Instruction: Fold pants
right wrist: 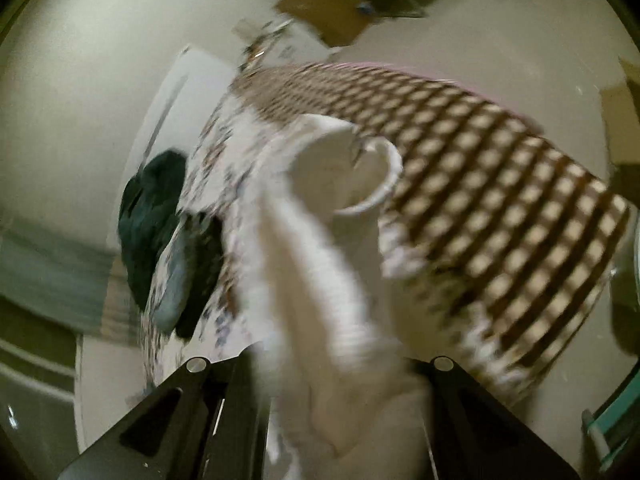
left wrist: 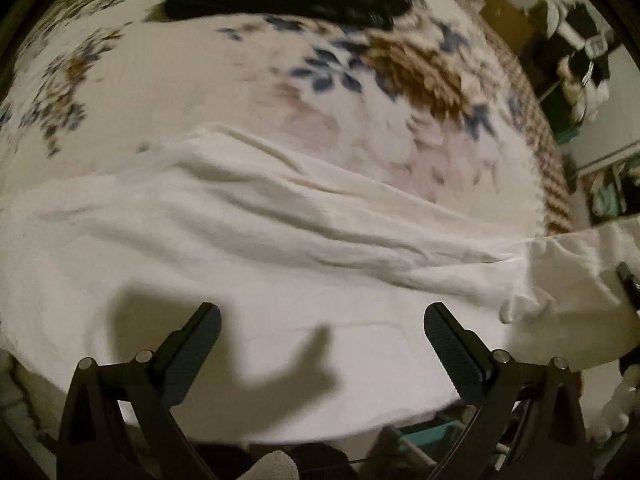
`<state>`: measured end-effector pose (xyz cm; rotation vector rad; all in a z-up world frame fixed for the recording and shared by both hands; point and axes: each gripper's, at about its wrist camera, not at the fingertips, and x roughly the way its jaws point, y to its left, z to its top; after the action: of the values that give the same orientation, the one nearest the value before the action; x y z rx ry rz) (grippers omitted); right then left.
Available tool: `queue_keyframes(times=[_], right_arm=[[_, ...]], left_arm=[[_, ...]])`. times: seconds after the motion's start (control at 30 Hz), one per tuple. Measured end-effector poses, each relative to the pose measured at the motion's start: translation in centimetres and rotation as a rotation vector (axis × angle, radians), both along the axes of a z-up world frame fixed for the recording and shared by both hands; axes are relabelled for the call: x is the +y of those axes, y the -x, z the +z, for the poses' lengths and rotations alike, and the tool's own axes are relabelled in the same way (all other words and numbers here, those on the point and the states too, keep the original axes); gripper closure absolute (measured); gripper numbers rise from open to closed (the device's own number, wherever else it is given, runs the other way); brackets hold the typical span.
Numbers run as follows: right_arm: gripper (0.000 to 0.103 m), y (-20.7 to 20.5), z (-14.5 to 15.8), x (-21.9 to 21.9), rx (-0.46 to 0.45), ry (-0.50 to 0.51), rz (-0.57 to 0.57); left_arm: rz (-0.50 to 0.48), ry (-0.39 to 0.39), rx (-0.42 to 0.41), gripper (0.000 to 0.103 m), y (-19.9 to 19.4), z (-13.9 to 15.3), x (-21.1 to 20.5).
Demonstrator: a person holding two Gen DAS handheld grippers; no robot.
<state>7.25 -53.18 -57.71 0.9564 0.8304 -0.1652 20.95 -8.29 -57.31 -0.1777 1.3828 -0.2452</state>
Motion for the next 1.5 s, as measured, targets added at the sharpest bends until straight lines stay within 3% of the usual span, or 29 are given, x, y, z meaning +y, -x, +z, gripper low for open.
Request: queue_keyframes(times=[0.1,0.2,0.33,0.53,0.63,0.7,0.77,0.87,0.9,1.03,1.2,1.33,1.4,1.47,1.5], right_arm=[[0.095,-1.6,1.8,5.7,-0.008,0.037,0.079],[0.095,-3.1,1.6,13.4,0.012,0.068,0.178],[0.095,-4.3,-2.6,25.1,0.078,0.104,0.326],[0.093,-5.1,-10.3,36.7,0.206,0.228,0.481],[0.076,-5.7,-13.2,40.6,0.323,0.304,0.511],[0.05,-5.5,-13.3,42.8,0.333,0.279,0.538],[0.039,-5.1,-12.7,44.2,0.321,0.234,0.6],[0.039,-4.5,-11.9,43.4,0.291,-0.045,0.656],[0.039,-4.2,-11.6,42.8,0.297,-0.06,0.642],[0.039,-2.2,-8.8,36.0,0.319,0.056,0.49],[0.039,-1.5,-8.2,28.5,0.399,0.186,0.372],[0.039,-2.1,-9.1,25.0,0.437,0.244,0.328],[0.039,-1.9,-9.5,23.9,0.443,0.236,0.316],[0.039,-1.5,-9.9,23.2,0.451,0.228,0.303],[0.039,-1.5,-10.3,23.0,0.452,0.224,0.302]], left_arm=[[0.05,0.025,-0.014,0.0,1.3,1.7,4.4],[0.114,0.036,-0.002,0.0,2.4,1.7,9.1],[0.183,0.023,0.028,0.0,3.8,0.6,14.6],[0.262,0.004,0.056,0.0,5.1,-1.5,21.7],[0.285,0.0,0.058,0.0,5.4,-1.8,23.4],[0.301,-0.005,0.054,0.0,5.6,-1.8,24.3],[0.318,-0.007,0.052,0.0,5.4,-1.7,24.5],[0.342,0.021,0.042,0.0,4.8,-1.4,24.1],[0.342,0.03,0.039,0.0,4.3,-1.3,23.6],[0.315,0.047,0.015,0.0,2.2,-1.2,20.0],[0.226,0.015,-0.001,0.002,0.2,-1.9,14.1],[0.148,-0.015,-0.01,0.026,-1.3,-3.3,10.0],[0.102,-0.036,-0.003,0.05,-2.0,-4.4,8.3],[0.056,-0.08,0.022,0.081,-2.5,-6.2,6.8],[0.049,-0.089,0.032,0.085,-2.6,-6.7,6.6]])
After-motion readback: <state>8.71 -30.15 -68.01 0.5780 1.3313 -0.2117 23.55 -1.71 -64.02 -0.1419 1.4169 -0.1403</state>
